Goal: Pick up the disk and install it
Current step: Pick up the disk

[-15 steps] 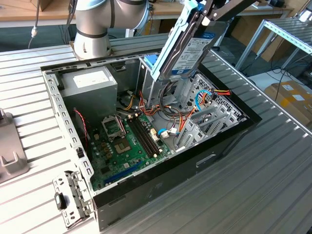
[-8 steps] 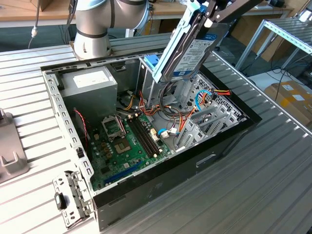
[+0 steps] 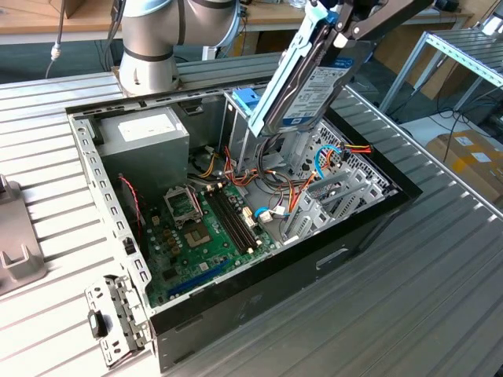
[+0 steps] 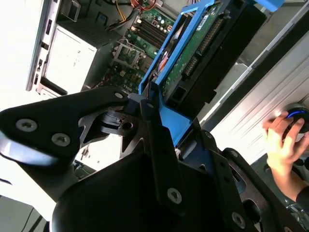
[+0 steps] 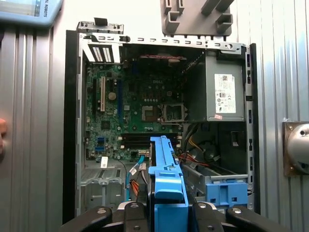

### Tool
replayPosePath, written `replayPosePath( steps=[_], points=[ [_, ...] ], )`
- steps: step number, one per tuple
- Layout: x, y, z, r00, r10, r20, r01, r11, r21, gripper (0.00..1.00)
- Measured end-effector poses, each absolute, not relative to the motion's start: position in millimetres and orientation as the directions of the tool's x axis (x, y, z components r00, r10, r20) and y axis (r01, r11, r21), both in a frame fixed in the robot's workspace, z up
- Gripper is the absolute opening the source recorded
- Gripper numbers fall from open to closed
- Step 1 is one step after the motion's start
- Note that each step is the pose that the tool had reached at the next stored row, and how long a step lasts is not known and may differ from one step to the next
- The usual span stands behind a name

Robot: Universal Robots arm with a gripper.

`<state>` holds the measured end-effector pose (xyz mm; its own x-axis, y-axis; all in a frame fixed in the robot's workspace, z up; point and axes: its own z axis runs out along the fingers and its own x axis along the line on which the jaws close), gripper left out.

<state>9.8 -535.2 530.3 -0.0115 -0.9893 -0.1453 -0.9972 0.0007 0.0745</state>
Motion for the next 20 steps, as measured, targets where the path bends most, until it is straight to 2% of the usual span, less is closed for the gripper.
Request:
replayPosePath(
  steps=[20],
  points=[
    [12,-550,529,-0.011,-0.989,-0.145,-0.997,0.001,0.075,0.37]
  ],
)
